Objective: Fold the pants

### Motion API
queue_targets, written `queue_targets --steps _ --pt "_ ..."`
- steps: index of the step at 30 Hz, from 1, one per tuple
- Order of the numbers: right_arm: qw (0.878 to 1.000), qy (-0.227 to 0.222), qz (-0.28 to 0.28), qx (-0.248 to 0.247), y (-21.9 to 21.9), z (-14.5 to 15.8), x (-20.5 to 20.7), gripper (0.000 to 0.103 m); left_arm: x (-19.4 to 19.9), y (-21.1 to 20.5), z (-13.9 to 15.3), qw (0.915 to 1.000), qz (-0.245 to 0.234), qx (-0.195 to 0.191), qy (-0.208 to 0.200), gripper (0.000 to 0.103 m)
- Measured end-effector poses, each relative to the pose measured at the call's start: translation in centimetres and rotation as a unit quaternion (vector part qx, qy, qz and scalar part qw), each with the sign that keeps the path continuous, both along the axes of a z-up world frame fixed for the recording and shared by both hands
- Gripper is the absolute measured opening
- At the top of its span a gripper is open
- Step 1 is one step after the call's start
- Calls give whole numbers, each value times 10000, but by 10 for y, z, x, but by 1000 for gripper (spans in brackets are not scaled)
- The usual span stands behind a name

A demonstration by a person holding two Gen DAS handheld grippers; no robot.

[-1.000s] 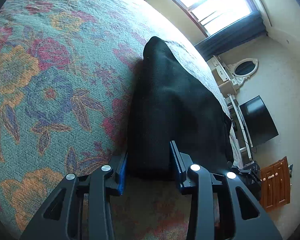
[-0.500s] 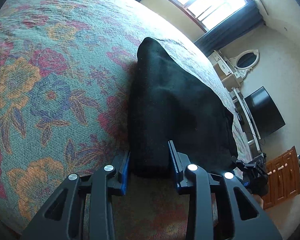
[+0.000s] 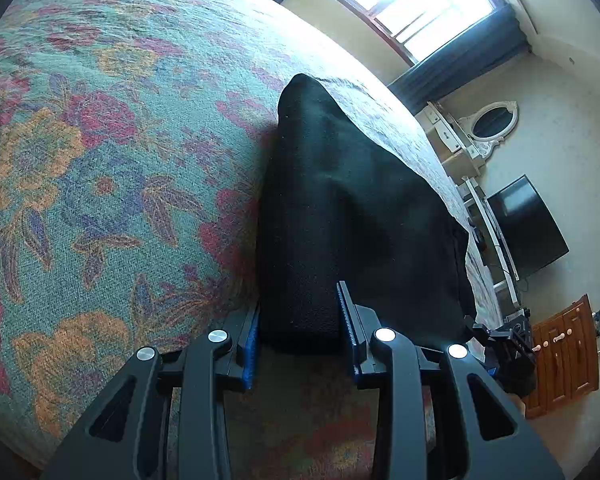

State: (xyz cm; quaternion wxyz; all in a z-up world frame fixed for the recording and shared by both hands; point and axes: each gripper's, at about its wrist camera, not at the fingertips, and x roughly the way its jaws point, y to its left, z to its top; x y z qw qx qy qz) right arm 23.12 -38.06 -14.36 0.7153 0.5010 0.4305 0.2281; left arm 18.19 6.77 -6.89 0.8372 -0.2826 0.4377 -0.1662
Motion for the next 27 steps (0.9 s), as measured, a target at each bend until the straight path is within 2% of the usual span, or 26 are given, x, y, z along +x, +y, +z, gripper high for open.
queue_targets --steps 10,14,16,19,20,22,25,27 --pt "9998 37 90 155 -8 -9 4 34 3 1 0 10000 -77 -28 2 34" --pt "9987 -69 340 376 -12 -5 10 53 4 11 -1 9994 -103 -315 26 39" --pt "9988 -204 354 277 -18 1 13 61 4 20 -1 9985 -124 -526 78 39" --pt "9988 -399 207 206 -33 8 17 70 0 30 6 9985 -252 -479 -74 41" --pt "9987 -400 164 269 -37 6 20 70 -3 33 10 9986 -323 -373 -169 43" --pt "9985 -379 125 370 -42 3 28 71 -7 42 16 9985 -330 -164 -403 57" --pt "9986 -395 226 256 -40 4 52 71 7 60 19 9985 -21 -48 -542 64" --pt "9988 -400 216 177 -38 7 73 72 29 61 16 9987 -6 17 -503 69"
